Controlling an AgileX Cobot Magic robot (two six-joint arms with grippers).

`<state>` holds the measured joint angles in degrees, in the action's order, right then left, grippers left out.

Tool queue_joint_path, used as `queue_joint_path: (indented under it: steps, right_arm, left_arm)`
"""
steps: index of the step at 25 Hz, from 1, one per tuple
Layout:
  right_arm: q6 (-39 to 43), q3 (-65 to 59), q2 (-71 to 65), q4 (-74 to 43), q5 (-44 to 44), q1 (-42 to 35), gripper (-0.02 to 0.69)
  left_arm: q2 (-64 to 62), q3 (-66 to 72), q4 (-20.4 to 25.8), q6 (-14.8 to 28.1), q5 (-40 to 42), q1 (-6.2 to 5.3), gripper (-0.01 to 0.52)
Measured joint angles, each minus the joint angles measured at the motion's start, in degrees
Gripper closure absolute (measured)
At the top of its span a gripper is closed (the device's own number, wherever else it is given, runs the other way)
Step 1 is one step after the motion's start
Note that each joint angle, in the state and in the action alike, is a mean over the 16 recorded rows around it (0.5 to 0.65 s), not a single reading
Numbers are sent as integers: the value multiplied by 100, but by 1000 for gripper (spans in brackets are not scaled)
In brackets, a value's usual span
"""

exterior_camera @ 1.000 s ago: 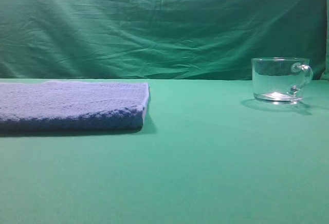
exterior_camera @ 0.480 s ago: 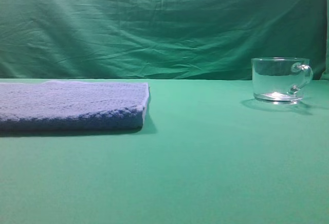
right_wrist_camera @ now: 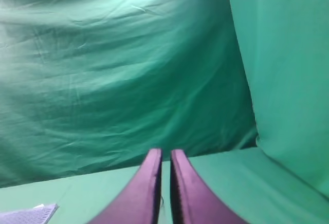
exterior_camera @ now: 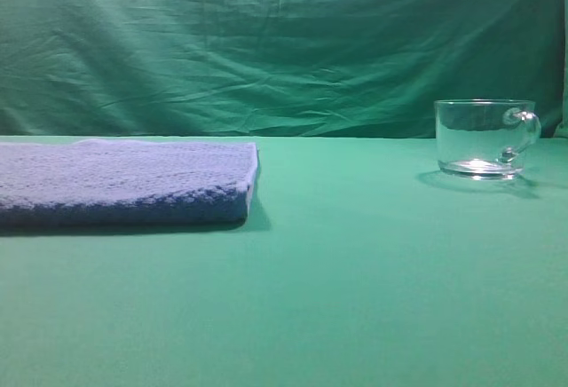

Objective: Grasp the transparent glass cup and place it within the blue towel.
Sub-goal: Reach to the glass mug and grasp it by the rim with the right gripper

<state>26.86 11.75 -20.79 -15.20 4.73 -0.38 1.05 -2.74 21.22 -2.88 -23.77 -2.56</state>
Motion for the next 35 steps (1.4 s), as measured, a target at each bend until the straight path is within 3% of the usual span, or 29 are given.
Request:
queue_joint_path:
  steps: [10, 19, 22, 27, 32, 35]
  right_arm:
    - [-386, 1771, -2892, 15, 1874, 176, 616]
    - [-1176, 3307, -4871, 96, 3368, 1069, 591]
    - [-1416, 3766, -5452, 170, 3683, 1399, 524]
    - [-1562, 4495, -6376, 306, 4081, 1775, 344]
    - [-1568, 5152, -7234, 428, 4375, 1890, 163]
    - [-1568, 5502, -7702, 481, 4515, 1895, 89]
  left_arm:
    - [0, 0, 0, 0, 0, 0, 514]
    - [0, 0, 0, 0, 0, 0, 514]
    - [0, 0, 0, 0, 0, 0, 514]
    - [0, 0, 0, 0, 0, 0, 514]
    - [0, 0, 0, 0, 0, 0, 514]
    - [0, 0, 0, 0, 0, 0, 514]
